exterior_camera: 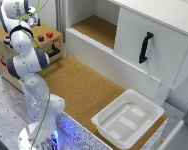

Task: Toggle the green light switch to turn off the green light

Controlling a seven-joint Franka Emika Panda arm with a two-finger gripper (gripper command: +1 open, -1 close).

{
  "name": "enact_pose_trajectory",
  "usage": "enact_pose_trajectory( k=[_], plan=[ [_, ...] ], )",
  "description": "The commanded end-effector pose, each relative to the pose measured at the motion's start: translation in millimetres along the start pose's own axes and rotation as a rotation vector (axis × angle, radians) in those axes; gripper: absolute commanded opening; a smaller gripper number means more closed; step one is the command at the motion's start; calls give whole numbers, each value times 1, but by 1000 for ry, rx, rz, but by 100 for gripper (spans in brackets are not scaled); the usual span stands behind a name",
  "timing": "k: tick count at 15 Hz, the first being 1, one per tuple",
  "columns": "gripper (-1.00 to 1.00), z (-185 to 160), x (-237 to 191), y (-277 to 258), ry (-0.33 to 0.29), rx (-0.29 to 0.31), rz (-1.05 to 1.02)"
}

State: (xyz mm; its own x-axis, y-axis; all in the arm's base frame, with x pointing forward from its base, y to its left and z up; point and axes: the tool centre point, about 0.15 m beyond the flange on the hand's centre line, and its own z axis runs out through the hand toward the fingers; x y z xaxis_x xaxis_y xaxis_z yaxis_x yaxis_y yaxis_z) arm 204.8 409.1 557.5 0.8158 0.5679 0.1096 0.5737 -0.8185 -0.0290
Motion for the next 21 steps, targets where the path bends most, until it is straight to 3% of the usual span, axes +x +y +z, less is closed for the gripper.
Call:
enact_pose_trajectory(
  k=[1,4,9,15,21],
  plan=[
    [100,4,-22,35,36,85,172],
    [100,6,-40,63,64,66,254],
    [100,4,-69,121,123,100,291],
    [100,-5,-95,170,121,48,231],
    [100,-7,-137,236,125,47,248]
  ],
)
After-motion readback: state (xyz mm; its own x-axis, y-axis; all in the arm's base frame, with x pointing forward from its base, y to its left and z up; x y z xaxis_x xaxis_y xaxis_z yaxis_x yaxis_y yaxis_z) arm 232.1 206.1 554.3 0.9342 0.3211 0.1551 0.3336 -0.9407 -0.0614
